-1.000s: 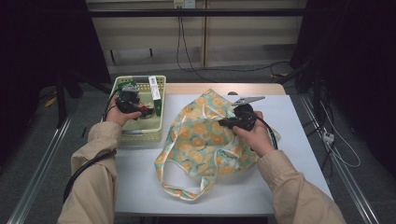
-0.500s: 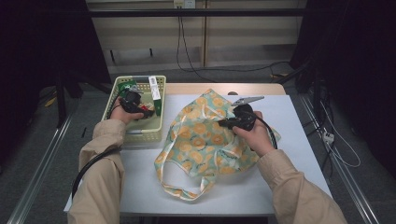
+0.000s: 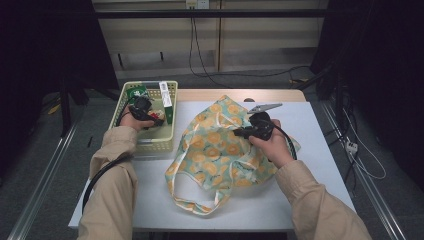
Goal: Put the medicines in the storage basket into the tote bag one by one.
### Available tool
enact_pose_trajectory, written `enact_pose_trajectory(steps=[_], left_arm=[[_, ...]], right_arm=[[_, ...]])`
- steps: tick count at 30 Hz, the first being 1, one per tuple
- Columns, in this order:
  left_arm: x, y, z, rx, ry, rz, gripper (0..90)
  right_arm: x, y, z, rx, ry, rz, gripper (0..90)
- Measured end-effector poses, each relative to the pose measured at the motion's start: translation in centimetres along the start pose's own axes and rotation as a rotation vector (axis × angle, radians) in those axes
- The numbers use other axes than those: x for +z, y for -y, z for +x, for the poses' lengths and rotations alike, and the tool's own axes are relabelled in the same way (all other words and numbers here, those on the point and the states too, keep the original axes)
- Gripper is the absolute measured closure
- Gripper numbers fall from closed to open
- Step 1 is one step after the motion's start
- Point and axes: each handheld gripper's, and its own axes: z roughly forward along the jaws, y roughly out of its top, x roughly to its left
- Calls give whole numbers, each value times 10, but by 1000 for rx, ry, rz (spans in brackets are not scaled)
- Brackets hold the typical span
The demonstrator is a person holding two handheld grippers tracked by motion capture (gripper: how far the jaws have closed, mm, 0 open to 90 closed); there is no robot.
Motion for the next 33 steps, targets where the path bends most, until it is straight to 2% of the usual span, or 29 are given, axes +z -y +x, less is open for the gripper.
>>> enact_pose_trajectory(steps=[1, 4, 6, 7, 9, 11, 14, 17, 18, 21, 22, 23, 24, 27, 29, 32, 33], left_arm=[[-1, 0, 0, -22, 8, 11, 204], [-7, -1, -1, -39, 5, 5, 205], [-14, -2, -1, -65, 19, -24, 206], [-18, -3, -1, -74, 10, -34, 206], [-27, -6, -3, -72, 4, -43, 207], [-37, -10, -5, -65, 15, -60, 207], [-52, -15, -10, -84, 34, -106, 207], [-69, -20, -14, -53, 32, -131, 207], [-77, -22, -14, -31, 46, -130, 208], [-91, -26, -20, -3, 51, -129, 207], [-96, -27, -23, 6, 63, -133, 207], [-100, -26, -27, 4, 74, -155, 207], [-103, -26, -32, -9, 110, -170, 207], [-112, -28, -52, 35, 154, -173, 207], [-116, -30, -63, 57, 172, -177, 207], [-124, -34, -81, 85, 223, -193, 207], [-127, -36, -87, 108, 233, -196, 207]], right_arm=[[0, 0, 0, -2, 3, -1, 895], [-2, 0, 0, -2, 8, -5, 895], [-3, -1, -1, -1, 12, -6, 895], [-4, 0, -1, 2, 14, -8, 895], [-4, 0, -2, 4, 17, -7, 895], [-4, 0, -3, 10, 18, -10, 895], [-5, -1, -2, 17, 21, -17, 895], [-4, -1, -2, 13, 25, -11, 895], [-4, -1, -2, 15, 24, -11, 895], [-3, -1, -2, 22, 24, -12, 895], [-3, -1, -2, 20, 25, -14, 895], [-2, -2, -1, 23, 26, -13, 895], [-2, -2, -1, 24, 23, -16, 895], [3, -2, 1, 16, 17, -11, 895], [5, -2, 3, 18, 15, -11, 895], [8, -3, 4, 17, 12, -10, 895], [9, -4, 5, 12, 11, -9, 895]])
